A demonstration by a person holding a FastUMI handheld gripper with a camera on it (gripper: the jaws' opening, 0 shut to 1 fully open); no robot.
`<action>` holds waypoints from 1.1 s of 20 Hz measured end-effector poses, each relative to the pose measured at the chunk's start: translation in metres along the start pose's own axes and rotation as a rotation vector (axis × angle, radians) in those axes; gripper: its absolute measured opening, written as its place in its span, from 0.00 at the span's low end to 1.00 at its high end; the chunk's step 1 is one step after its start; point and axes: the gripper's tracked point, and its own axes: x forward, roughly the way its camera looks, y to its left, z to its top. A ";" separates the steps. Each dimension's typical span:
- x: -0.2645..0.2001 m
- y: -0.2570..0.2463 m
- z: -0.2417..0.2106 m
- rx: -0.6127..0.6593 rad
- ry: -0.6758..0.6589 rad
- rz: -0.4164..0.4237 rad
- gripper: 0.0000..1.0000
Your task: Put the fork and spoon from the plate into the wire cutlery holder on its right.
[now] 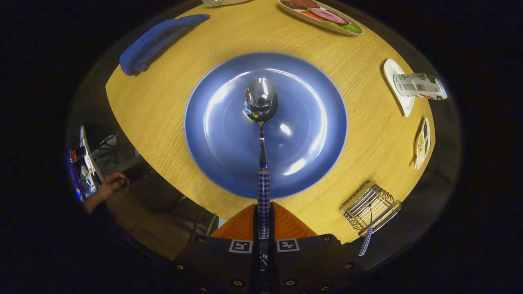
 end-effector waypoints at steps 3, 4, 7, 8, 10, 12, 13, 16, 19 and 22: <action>-0.010 -0.015 -0.021 0.000 0.026 -0.019 0.07; -0.013 -0.019 -0.025 0.004 0.030 -0.023 0.07; -0.021 -0.032 -0.045 0.022 0.042 -0.029 0.07; -0.024 -0.036 -0.050 0.032 0.042 -0.029 0.07; -0.028 -0.043 -0.064 0.055 0.044 -0.018 0.07; -0.034 -0.052 -0.080 0.069 0.060 -0.018 0.07; -0.037 -0.057 -0.088 0.075 0.069 -0.020 0.07; -0.048 -0.073 -0.111 0.085 0.095 -0.028 0.07; -0.059 -0.091 -0.132 0.100 0.121 -0.048 0.07; -0.067 -0.103 -0.148 0.121 0.139 -0.042 0.07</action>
